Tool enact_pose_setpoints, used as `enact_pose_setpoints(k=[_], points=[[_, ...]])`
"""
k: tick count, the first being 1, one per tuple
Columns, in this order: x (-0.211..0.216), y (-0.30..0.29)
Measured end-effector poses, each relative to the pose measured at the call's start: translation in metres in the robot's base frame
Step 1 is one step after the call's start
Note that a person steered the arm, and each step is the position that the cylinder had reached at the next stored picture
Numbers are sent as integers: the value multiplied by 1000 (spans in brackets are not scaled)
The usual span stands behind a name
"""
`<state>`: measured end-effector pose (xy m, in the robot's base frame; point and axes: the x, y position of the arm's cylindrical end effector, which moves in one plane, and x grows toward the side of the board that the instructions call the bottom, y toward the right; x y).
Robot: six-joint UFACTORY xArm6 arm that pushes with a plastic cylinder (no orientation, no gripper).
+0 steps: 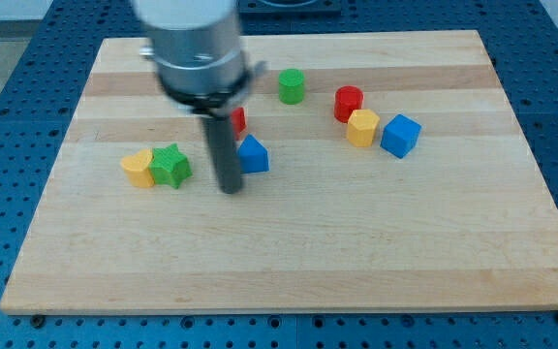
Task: Separate the yellow hexagon and the blue cube
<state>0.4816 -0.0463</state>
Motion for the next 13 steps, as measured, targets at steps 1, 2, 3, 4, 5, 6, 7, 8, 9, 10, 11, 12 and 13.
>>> enact_pose_setpoints(k=[1,2,3,4,5,6,7,8,9,10,11,12,13], points=[[-2,64],[-17,80],[-19,100],[-25,125],[-37,141],[-39,170],[-39,199],[-54,203],[-64,196],[-63,208],[-57,260],[-69,257],[-87,227]])
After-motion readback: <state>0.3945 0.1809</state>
